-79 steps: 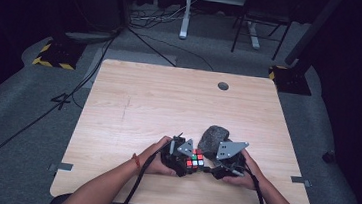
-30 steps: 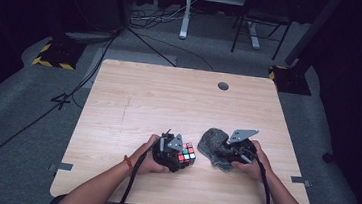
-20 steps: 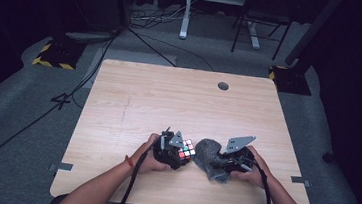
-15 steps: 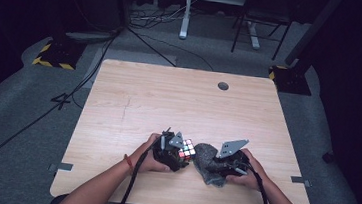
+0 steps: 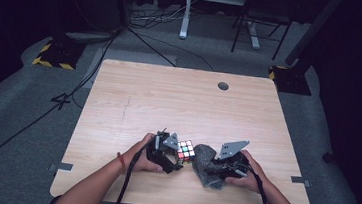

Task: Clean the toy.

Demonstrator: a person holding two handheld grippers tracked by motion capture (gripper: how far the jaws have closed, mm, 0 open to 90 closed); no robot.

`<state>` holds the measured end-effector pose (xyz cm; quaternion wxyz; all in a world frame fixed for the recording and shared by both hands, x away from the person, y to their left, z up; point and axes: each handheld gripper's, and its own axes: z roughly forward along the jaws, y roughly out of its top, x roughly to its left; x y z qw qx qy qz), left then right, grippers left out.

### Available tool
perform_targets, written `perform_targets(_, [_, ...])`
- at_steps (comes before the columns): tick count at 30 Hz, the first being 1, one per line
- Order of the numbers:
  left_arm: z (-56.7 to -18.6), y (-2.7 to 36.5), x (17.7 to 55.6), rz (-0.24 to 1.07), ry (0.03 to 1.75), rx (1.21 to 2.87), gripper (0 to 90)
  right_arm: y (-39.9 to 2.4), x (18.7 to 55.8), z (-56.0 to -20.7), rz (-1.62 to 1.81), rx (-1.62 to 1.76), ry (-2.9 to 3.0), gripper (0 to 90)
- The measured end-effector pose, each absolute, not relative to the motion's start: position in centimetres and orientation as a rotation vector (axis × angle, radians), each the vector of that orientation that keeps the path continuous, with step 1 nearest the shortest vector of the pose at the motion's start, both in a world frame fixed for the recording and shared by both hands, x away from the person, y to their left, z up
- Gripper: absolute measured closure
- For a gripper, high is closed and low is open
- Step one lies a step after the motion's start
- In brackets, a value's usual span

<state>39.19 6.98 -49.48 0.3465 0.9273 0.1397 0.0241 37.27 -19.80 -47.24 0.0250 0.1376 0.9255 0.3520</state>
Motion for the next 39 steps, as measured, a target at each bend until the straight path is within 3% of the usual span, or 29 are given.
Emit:
perform_targets(17, [-49.3,7.5,39.2,0.029,0.352,2.409,26.4,-19.8,36.3,-45.5,1.064,0.385,2.909,65.9])
perform_targets(26, [-49.3,7.2,39.0,0.043,0.366,2.428,21.4,-16.4,35.8,-47.4,1.018,0.399,2.842,61.3])
perform_targets(39, [-49.0,7.9,38.7,0.057,0.387,2.436,21.9,-16.9,39.4,-48.2,0.999,0.65,2.656,62.0])
